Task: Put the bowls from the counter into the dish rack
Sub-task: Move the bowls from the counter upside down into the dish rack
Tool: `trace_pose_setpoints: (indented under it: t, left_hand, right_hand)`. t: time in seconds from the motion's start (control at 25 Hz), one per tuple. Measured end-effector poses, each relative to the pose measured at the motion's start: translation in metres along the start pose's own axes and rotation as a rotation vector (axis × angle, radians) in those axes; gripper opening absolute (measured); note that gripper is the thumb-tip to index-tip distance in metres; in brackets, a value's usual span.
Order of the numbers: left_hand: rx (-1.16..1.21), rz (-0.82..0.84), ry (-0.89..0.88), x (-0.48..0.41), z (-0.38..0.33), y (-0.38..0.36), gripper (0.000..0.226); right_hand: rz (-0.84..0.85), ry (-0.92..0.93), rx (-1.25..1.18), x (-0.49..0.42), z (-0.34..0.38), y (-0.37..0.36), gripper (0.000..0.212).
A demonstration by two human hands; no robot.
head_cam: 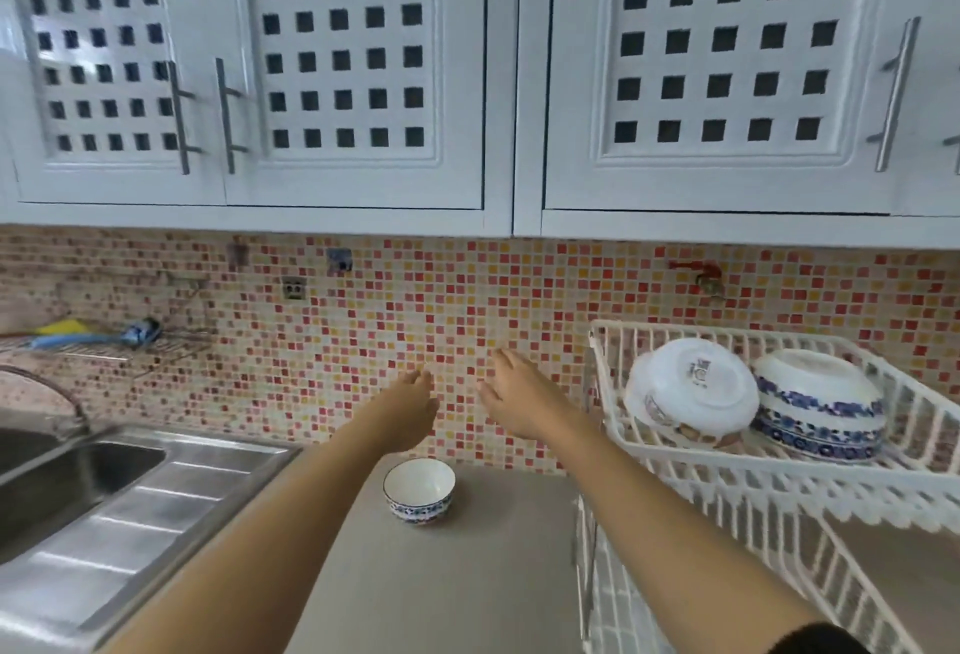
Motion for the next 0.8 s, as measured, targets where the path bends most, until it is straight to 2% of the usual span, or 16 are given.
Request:
trace_pose_setpoints:
  t: [0.32, 0.6, 0.8]
  left_hand:
    - [0.172, 0.076, 0.197, -0.057, 0.12, -0.084, 0.053]
    - [0.237, 0.151, 0.384, -0.13, 0.212, -0.178, 0.051]
    - [0.381, 0.148, 0.505, -0.161, 0.254, -0.241, 0.065]
  right_hand:
    - [0.206, -0.08, -0.089, -0.076, 0.014, -0.146, 0.06]
    - [0.322, -0.241, -0.178, -0.148, -0.004, -0.292, 0.064]
    - [0.41, -0.383, -0.225, -0.168, -0.022, -0.37, 0.07]
Point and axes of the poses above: each hand's wrist, its own x-axis away from the middle knuckle, its own y-axis out of the back of the hand, z = x × y, the point moved 7 cm from there along -x, towards the middle knuckle, and after that the axes turned 14 degrees about x, right-handed, at the moved point
